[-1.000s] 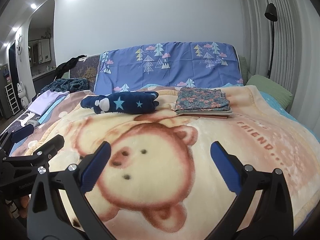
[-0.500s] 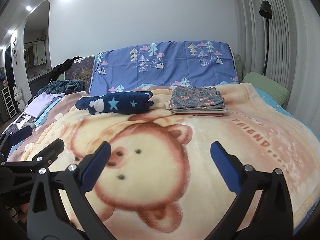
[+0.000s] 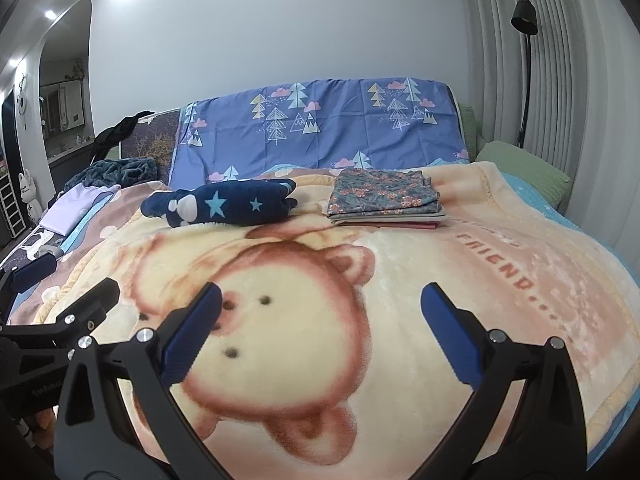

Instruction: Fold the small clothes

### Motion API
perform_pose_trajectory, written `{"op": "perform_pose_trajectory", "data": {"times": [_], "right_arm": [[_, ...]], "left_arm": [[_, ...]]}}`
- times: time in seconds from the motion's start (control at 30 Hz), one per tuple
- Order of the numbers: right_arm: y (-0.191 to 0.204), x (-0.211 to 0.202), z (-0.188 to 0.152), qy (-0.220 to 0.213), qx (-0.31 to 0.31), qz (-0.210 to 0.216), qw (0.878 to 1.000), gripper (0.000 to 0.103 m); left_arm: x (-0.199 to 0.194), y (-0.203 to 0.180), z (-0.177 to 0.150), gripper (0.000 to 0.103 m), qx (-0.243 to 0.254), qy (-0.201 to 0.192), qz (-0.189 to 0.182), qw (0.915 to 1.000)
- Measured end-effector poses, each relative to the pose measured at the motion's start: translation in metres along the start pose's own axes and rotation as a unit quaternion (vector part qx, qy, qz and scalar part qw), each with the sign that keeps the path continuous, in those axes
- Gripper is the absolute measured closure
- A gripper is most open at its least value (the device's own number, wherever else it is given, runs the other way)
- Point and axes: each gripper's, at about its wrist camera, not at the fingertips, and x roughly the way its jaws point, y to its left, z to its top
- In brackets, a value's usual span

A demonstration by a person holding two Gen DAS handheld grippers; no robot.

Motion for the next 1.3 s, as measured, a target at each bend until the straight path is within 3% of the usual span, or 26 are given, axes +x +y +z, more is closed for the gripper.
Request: {"op": "perform_pose_trajectory", "data": {"times": [1.3], "right_arm": [[-0.0057, 0.0000, -0.0053, 0.002, 0.001, -0.006, 1.000, 0.002]], "left_arm": [[0.0042, -0.0074, -0.0069, 0.001, 0.000, 0.011, 0.000, 0.9999]]}}
